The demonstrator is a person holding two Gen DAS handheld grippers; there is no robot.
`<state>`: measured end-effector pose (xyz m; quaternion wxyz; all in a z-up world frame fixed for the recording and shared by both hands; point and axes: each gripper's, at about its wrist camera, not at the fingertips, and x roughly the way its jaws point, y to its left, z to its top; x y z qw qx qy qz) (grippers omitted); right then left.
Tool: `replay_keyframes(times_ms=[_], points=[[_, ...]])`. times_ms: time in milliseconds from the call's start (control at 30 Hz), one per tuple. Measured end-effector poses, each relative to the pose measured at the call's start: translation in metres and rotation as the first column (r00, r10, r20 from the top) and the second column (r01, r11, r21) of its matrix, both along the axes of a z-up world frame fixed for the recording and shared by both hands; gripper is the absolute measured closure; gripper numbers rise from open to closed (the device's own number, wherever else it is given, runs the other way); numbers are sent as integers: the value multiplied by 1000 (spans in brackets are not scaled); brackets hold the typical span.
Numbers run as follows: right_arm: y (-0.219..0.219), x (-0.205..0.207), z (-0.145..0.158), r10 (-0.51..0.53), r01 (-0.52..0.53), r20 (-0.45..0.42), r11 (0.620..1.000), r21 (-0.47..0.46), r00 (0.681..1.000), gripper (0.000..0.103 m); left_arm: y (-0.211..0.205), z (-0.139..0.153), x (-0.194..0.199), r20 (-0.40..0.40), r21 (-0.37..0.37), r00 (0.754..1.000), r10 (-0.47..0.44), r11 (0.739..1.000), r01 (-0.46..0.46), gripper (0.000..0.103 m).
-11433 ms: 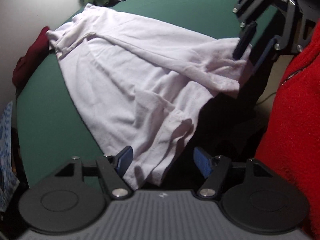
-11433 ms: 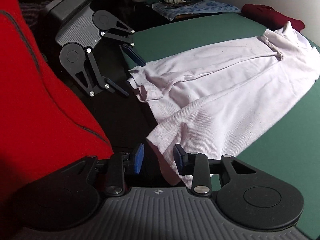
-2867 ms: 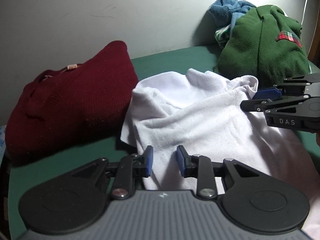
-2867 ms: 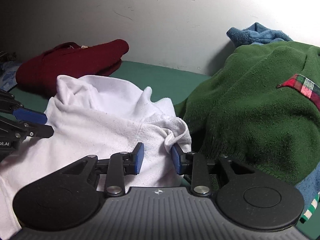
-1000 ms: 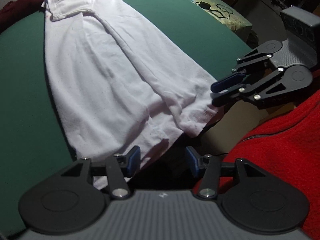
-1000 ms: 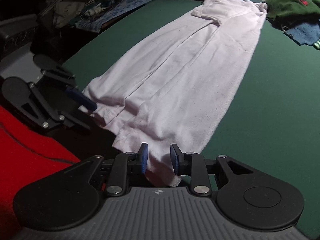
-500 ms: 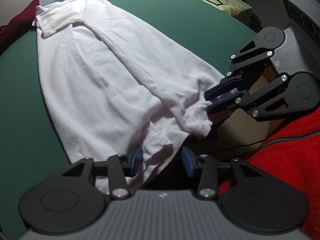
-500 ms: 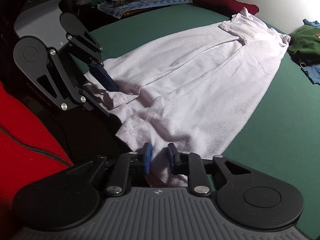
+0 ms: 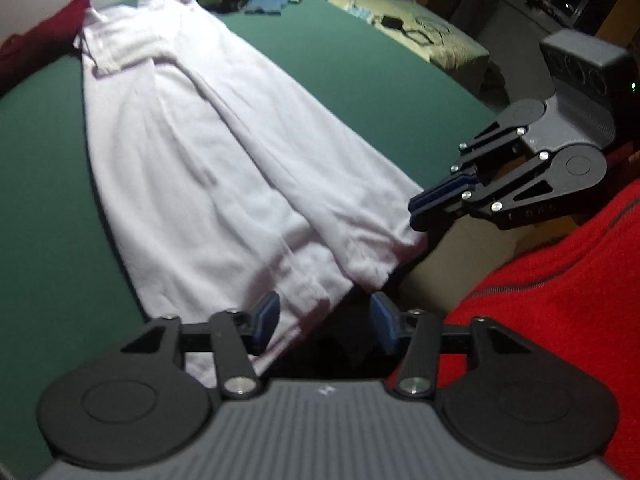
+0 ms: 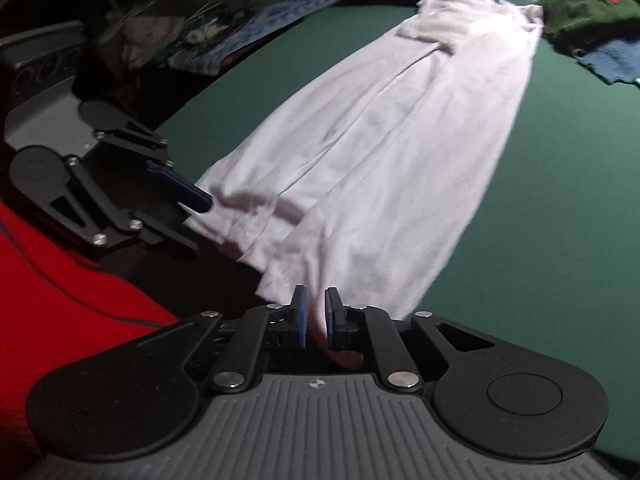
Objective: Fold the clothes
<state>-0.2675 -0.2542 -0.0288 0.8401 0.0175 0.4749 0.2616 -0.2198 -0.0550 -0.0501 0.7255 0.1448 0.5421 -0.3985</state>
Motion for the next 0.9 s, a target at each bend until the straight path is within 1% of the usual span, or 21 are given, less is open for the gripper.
replay_keyframes(times_ms=[33,100,167,233,267,300,333,467,500,567,633,767,833,867,900], points=[[-4,3,-1,-40,40,1,999,-15,999,87,0,1,2,12,-4,1000,1,1000,-1,48],[-11,12,-9,-81,80,-40,996,-39,996,87,1,4,5,36,-11,999,4,1000,-3,53],[-16,14,-14,-124,121,-72,992,-47,990,86,1,6,9,60,-19,998,7,1000,-5,54],[-22,12,-15,-173,171,-89,985,-29,981,77,1,8,11,78,-25,997,9,1000,-7,51],[-25,10,-14,-198,197,-94,980,-16,976,75,1,5,10,70,-26,998,7,1000,-5,50],[-28,8,-13,-221,221,-97,975,-5,971,73,2,5,9,74,-33,997,5,999,-2,47],[-31,5,-14,-236,237,-105,971,0,966,72,2,4,7,72,-37,997,1,999,2,46],[-37,2,-18,-260,268,-137,962,45,956,63,1,4,3,58,-42,997,-45,998,48,46],[-37,2,-20,-260,270,-144,961,58,955,63,1,5,4,51,-44,997,-53,997,55,46],[-33,5,-21,-235,250,-157,965,82,959,69,1,6,5,34,-47,997,-68,996,69,47],[-26,7,-23,-188,203,-180,977,70,966,94,1,8,5,8,-57,997,-79,995,79,52],[-15,5,-24,-132,139,-204,990,19,970,95,4,8,5,-44,-75,996,-75,995,72,61],[-13,4,-24,-119,121,-222,993,-7,968,96,7,5,7,-93,-84,994,-55,995,47,69],[-12,4,-24,-113,112,-232,994,-20,966,97,9,5,7,-110,-86,993,-44,996,35,71],[-11,3,-25,-106,100,-240,994,-36,965,98,11,8,7,-101,-82,994,-35,996,26,71]])
